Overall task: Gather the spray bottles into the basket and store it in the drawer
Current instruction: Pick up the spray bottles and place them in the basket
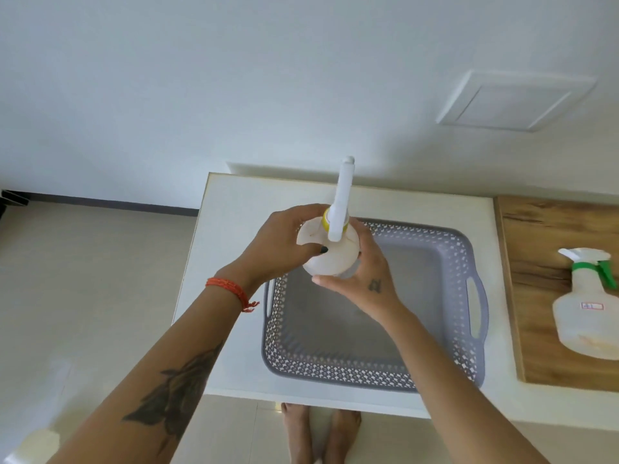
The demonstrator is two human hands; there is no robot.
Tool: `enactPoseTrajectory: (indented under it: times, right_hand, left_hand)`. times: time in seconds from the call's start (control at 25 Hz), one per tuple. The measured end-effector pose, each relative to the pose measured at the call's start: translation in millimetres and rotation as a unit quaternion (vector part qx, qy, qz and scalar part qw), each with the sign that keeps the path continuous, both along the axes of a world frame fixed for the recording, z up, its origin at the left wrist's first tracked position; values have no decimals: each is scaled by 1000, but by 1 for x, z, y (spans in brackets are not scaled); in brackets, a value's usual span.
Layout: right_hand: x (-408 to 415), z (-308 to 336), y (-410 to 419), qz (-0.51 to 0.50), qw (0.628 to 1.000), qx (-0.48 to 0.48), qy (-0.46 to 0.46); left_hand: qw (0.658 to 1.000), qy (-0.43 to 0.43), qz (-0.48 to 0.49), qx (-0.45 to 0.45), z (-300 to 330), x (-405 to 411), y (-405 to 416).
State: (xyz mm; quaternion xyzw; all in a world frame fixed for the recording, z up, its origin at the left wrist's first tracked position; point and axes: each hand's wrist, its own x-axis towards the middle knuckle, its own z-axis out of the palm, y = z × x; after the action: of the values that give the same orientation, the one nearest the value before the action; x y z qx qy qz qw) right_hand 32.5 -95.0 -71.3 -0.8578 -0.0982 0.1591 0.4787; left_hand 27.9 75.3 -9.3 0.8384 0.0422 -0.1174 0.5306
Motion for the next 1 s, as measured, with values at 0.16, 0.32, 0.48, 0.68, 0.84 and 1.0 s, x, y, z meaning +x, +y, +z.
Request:
enactPoseTrajectory:
  times: [0.16, 0.32, 0.48, 0.68, 0.84, 1.0]
  right_hand:
    - [-16, -43, 24, -52, 998, 5, -40]
    - [-18, -63, 30, -48, 997, -1, -65]
    - [-15, -66, 29, -45, 996, 3, -72]
    - [-12, -58, 22, -28, 1000, 5, 4]
    - [-18, -41, -11, -54, 998, 27, 20]
    - [-28, -12, -71, -126, 991, 34, -7]
  left_hand:
    - [996, -40, 60, 60, -36, -17, -1]
    - [988, -62, 106, 97, -58, -25, -3]
    - [984, -81, 126, 94, -66, -27, -8]
    - [980, -62, 156, 110, -66, -33, -15]
    - [936, -105, 318, 104, -59, -71, -39]
    - [925, -112, 353, 85, -44, -109, -113]
